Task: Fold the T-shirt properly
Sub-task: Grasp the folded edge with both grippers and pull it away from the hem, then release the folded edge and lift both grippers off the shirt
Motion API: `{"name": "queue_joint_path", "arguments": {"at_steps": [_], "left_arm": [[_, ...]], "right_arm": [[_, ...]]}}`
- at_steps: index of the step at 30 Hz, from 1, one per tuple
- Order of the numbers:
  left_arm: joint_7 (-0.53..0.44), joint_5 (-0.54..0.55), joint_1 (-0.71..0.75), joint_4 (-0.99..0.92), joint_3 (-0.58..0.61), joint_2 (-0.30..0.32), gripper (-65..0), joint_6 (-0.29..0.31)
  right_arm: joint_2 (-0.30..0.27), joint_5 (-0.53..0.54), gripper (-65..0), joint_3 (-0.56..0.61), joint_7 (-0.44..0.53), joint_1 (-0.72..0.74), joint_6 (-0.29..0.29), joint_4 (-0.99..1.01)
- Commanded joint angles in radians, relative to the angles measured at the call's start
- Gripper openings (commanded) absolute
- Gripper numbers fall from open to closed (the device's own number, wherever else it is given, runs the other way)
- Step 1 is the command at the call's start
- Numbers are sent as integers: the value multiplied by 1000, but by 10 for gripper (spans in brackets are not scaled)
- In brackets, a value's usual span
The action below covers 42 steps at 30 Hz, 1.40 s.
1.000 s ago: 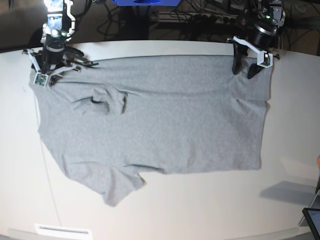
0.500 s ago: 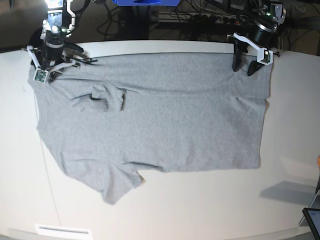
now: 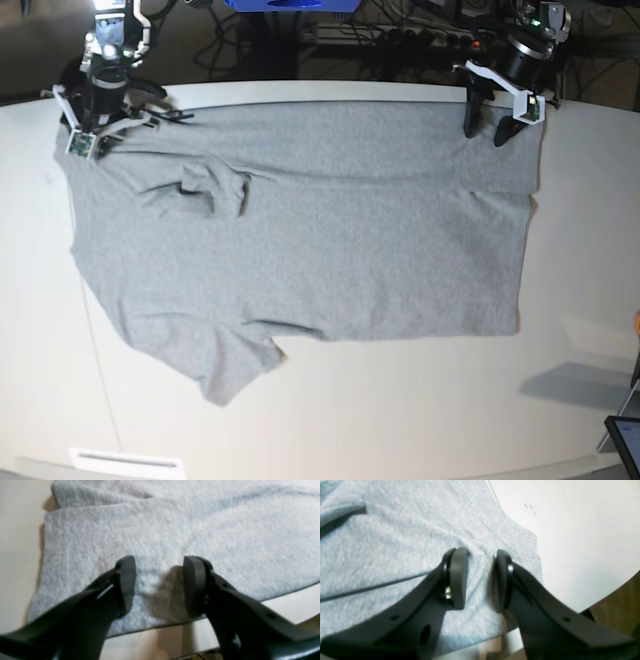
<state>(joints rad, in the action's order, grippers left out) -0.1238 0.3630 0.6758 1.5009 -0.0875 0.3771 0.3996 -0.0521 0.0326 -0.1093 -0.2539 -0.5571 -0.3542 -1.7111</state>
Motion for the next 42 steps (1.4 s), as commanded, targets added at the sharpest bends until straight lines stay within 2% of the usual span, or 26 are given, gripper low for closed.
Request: {"name": "queue_joint_path", "arguments": {"at_steps": [1, 7, 16, 21, 24, 37, 42], "left_arm": [[154, -51, 29, -15, 7, 1, -349, 11], [151, -51, 28, -13, 7, 1, -349, 11], [151, -51, 14, 54, 5, -2, -351, 11], [152, -51, 14, 93, -64, -31, -351, 11], [154, -51, 14, 111, -87, -31, -351, 11], [154, -51, 60, 272, -96, -28, -351, 11], [160, -51, 63, 369, -214, -66, -351, 11]], "right_arm": [[-2, 14, -464, -13, -91, -27, -12, 7], [30, 14, -464, -79, -88, -27, -4, -10], [30, 14, -464, -74, -91, -27, -3, -119], [31, 14, -464, -73, -89, -25, 2, -143], [31, 14, -464, -73, -89, -22, 24, -160], [31, 13, -464, -73, -92, -24, 24, -241], [28, 13, -460, -73, -92, 7, 28, -264]]}}
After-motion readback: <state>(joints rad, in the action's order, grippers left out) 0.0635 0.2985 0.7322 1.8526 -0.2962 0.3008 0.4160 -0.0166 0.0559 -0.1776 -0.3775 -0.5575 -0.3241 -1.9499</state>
